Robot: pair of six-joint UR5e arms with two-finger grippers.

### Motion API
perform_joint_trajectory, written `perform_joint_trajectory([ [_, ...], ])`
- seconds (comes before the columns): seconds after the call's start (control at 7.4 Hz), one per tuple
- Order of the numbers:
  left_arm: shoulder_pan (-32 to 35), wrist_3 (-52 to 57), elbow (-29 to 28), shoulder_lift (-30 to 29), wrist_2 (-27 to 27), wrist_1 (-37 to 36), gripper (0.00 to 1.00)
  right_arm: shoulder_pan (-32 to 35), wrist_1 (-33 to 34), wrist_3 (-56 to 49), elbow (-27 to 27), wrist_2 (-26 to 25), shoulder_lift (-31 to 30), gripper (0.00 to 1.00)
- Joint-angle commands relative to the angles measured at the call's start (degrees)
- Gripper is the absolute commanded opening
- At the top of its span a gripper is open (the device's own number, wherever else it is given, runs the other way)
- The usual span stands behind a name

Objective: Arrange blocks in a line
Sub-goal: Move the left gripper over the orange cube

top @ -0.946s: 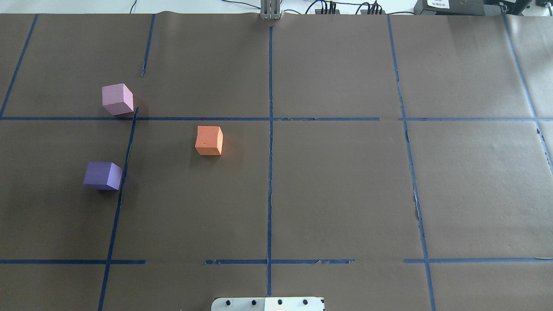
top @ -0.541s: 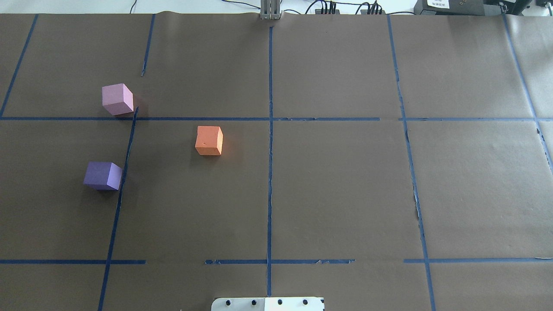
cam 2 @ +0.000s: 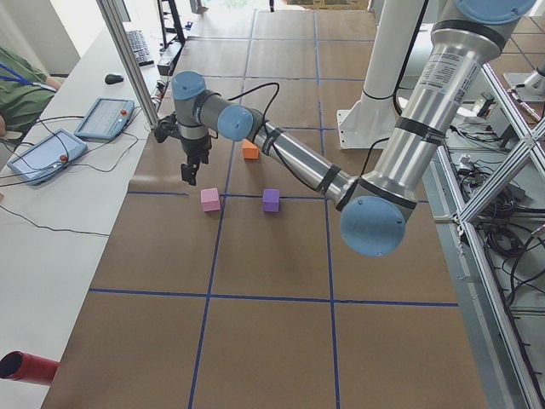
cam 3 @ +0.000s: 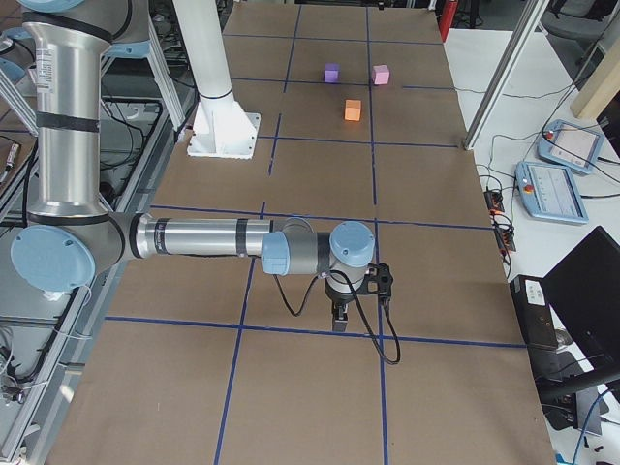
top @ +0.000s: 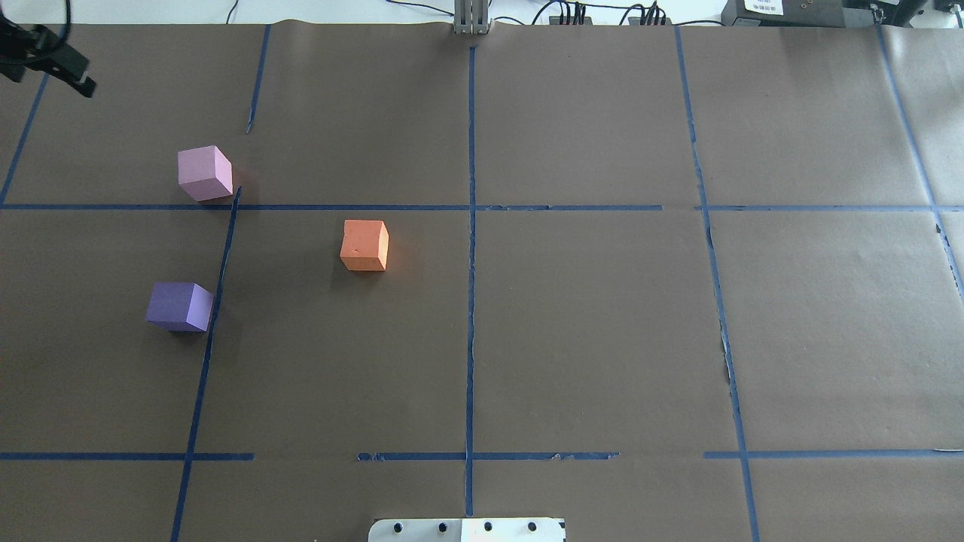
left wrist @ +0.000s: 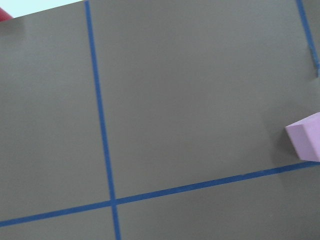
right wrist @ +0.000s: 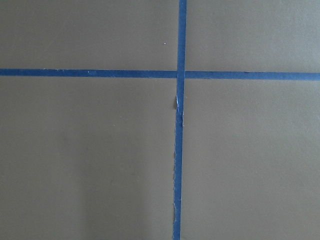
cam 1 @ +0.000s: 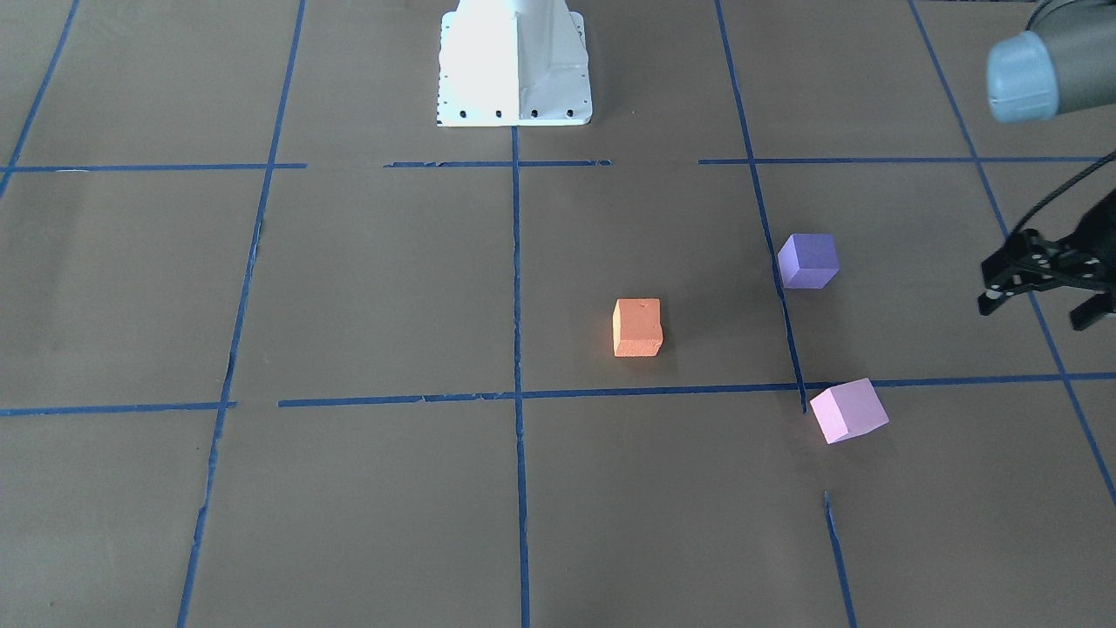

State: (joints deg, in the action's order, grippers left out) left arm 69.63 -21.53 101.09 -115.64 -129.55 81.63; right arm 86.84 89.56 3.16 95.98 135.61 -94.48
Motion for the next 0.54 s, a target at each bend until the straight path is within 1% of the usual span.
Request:
perform_joint_trajectory([
  [0.0,-7.82,-11.23,1.48,-4.50,0.26,-0.77,1.00,0.00,0.00,0.00,0.00,-0.08,0.00,1.00],
  [0.14,-11.32,-15.16,1.57,-5.73,3.22,-0.68,1.00,0.00,0.00,0.00,0.00,-0.08,0.00,1.00],
  [0.27,-16.58,-22.69,0.96,-7.91,8.73,-0.59,1.00,0.00,0.00,0.00,0.00,0.01,0.00,1.00],
  [0.41,-19.41,-26.33,0.52,-8.98,10.44,-0.51,1.00,0.00,0.00,0.00,0.00,0.01,0.00,1.00],
])
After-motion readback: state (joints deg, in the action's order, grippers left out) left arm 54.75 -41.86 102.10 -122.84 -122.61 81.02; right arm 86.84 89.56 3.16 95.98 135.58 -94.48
